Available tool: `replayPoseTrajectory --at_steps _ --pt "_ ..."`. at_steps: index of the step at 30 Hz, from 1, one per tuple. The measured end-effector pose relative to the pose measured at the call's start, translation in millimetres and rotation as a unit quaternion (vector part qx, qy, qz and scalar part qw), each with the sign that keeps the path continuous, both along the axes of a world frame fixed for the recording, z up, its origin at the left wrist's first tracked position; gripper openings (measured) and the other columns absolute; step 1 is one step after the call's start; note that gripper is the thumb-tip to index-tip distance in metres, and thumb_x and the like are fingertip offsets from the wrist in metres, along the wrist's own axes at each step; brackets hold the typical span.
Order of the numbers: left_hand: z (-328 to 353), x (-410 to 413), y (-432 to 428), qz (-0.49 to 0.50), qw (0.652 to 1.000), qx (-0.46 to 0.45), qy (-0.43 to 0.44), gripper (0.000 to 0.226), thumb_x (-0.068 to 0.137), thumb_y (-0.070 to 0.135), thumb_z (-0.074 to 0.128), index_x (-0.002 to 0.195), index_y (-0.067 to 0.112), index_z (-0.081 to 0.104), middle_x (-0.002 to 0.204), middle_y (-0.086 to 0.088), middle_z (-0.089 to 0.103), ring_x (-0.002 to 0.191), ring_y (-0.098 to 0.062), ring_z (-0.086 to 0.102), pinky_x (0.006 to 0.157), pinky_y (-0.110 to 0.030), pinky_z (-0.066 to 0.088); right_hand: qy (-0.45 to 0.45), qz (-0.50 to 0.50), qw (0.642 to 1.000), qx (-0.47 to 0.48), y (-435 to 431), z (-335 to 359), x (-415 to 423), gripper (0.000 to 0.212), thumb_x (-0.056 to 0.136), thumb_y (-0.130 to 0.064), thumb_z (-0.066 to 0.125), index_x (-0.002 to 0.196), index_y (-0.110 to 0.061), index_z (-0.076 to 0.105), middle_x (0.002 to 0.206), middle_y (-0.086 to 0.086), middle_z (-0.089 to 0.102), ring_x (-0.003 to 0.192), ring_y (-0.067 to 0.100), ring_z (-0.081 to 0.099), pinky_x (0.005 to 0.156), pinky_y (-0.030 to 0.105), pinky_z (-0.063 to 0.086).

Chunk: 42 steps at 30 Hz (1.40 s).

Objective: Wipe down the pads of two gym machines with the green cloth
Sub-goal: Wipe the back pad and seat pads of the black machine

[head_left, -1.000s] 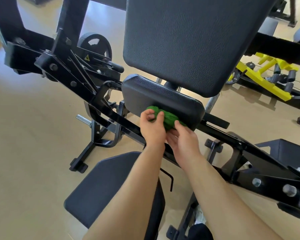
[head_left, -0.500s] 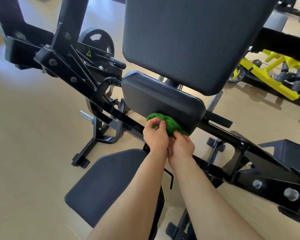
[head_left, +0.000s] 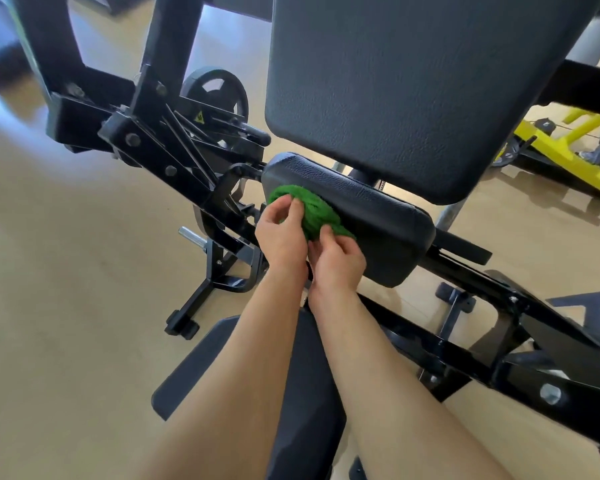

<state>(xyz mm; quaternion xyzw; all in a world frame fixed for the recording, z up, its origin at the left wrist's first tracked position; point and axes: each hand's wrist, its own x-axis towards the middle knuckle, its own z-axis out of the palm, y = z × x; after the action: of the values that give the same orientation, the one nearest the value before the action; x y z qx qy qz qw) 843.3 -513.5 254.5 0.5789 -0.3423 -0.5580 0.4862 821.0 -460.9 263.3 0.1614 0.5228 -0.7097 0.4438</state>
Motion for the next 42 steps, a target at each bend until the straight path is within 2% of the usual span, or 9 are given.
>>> replayPoseTrajectory --at_steps 4,9,13,17,20,26,30,33,42 --pt "-40 8 -4 0.007 0.995 0.087 -0.05 0.017 0.087 0.014 0.069 0.082 0.03 0.066 0.096 0.003 0.071 0.096 -0.018 0.068 0.093 -0.042 0.057 -0.022 0.013 0.998 0.061 -7 -35 10 0.007 0.1 -0.002 0.059 0.1 0.0 0.066 0.116 0.028 0.071 0.105 0.043 0.071 0.097 0.054 0.057" --pt "-55 21 -23 -0.024 0.982 0.123 -0.139 0.018 0.084 0.011 0.067 0.079 0.028 0.062 0.101 -0.003 0.07 0.099 -0.025 0.066 0.094 -0.044 0.056 -0.029 0.055 0.989 0.132 -30 -47 18 0.028 0.092 0.002 0.055 0.073 -0.018 0.051 0.113 0.024 0.07 0.105 0.042 0.07 0.096 0.055 0.057" --pt "-25 32 -48 0.003 0.991 0.074 -0.116 0.016 0.086 0.011 0.068 0.082 0.026 0.065 0.094 0.0 0.068 0.094 -0.021 0.066 0.094 -0.041 0.056 -0.048 0.1 0.988 0.105 -56 -19 23 0.019 0.095 -0.007 0.061 0.078 -0.014 0.058 0.113 0.02 0.073 0.103 0.039 0.072 0.096 0.054 0.058" --pt "14 38 -80 0.015 0.997 -0.008 -0.073 0.014 0.087 0.011 0.07 0.084 0.025 0.07 0.091 0.004 0.072 0.089 -0.013 0.07 0.084 -0.028 0.059 -0.105 0.06 0.993 0.001 -81 9 31 0.024 0.099 -0.012 0.059 0.119 -0.005 0.068 0.115 0.02 0.074 0.103 0.037 0.074 0.096 0.051 0.059" --pt "8 40 -78 -0.004 0.993 -0.044 -0.106 0.009 0.09 0.015 0.068 0.096 0.019 0.073 0.094 0.005 0.073 0.087 -0.006 0.068 0.071 -0.013 0.055 -0.091 0.05 0.995 -0.009 -81 5 36 0.011 0.097 -0.012 0.062 0.102 -0.011 0.072 0.109 0.018 0.076 0.099 0.038 0.075 0.092 0.052 0.06" --pt "-47 46 -61 -0.07 0.986 0.061 -0.137 0.031 0.096 0.012 0.059 0.126 0.01 0.064 0.115 0.0 0.066 0.106 -0.014 0.061 0.093 -0.028 0.05 -0.092 0.049 0.991 0.088 -62 -30 32 0.008 0.098 -0.002 0.056 0.095 -0.004 0.064 0.101 0.02 0.069 0.081 0.032 0.07 0.085 0.045 0.06" --pt "-50 53 -68 -0.116 0.971 0.098 -0.186 0.022 0.085 0.012 0.059 0.104 0.012 0.07 0.101 -0.009 0.071 0.102 -0.028 0.068 0.087 -0.036 0.057 -0.075 0.073 0.988 0.111 -70 -18 31 0.019 0.095 -0.004 0.059 0.114 -0.001 0.061 0.106 0.018 0.068 0.096 0.038 0.07 0.09 0.048 0.059" --pt "-17 53 -84 -0.087 0.983 0.044 -0.153 0.021 0.083 0.007 0.059 0.096 0.014 0.073 0.092 -0.006 0.073 0.091 -0.023 0.07 0.072 -0.028 0.057 -0.083 0.081 0.992 0.058 -79 11 31 0.009 0.098 -0.006 0.059 0.104 -0.001 0.062 0.101 0.017 0.07 0.082 0.032 0.069 0.08 0.041 0.06" --pt "23 22 -72 -0.199 0.945 -0.223 -0.129 0.024 0.088 0.034 0.057 0.104 0.031 0.076 0.118 0.001 0.071 0.116 -0.02 0.064 0.105 -0.046 0.047 -0.124 0.034 0.981 -0.147 -49 67 10 0.032 0.099 -0.004 0.048 0.124 0.001 0.068 0.117 0.021 0.074 0.115 0.033 0.07 0.104 0.044 0.054"
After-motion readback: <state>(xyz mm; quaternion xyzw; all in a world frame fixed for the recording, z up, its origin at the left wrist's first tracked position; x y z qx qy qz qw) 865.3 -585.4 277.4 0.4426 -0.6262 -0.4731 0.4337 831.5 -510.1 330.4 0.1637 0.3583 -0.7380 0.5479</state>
